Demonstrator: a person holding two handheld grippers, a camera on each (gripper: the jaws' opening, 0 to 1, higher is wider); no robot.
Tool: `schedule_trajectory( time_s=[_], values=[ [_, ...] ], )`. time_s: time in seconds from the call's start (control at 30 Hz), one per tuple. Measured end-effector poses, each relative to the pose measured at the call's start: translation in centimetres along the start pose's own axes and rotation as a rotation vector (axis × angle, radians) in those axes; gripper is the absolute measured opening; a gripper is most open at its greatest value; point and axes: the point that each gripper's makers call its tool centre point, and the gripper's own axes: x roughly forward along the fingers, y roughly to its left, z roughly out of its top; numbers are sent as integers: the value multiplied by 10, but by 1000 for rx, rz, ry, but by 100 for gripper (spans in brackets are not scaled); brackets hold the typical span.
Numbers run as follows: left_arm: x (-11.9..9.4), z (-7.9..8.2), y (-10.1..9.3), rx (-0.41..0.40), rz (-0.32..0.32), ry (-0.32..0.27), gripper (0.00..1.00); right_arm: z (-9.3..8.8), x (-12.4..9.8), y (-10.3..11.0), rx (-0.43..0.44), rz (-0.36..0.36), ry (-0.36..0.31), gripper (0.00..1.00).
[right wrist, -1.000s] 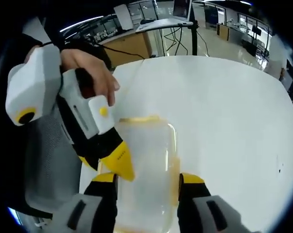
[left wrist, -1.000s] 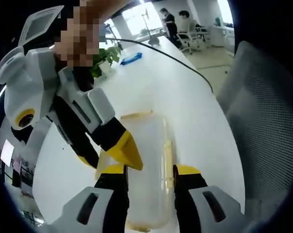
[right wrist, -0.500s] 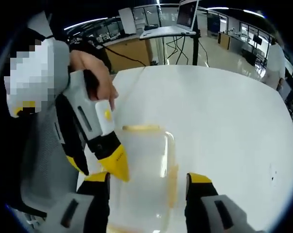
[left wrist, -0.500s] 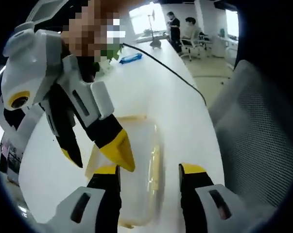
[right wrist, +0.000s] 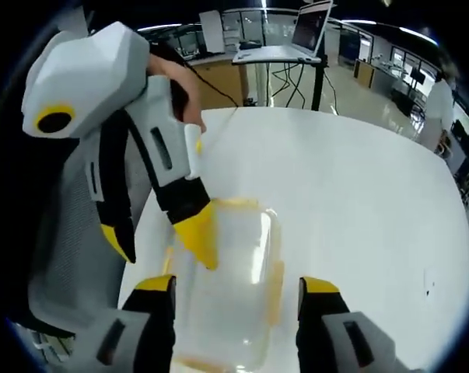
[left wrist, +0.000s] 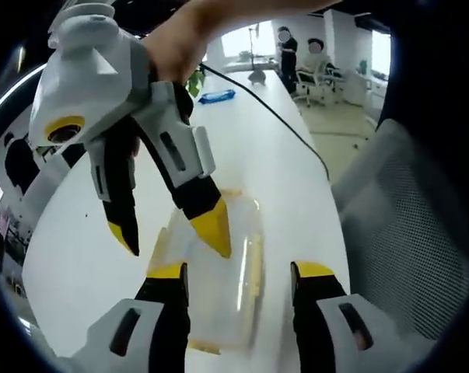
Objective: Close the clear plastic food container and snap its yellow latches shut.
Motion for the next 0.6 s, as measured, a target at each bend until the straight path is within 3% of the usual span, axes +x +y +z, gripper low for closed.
schedule_trajectory(
  time_s=[0.37, 0.6],
  values=[
    [1, -4, 2, -12, -26, 28, 48, 0, -4, 1, -5, -19, -13, 62],
    [-1, -2, 13, -21, -46, 30, 52, 0, -9, 4, -21, -53, -22, 61]
  ],
)
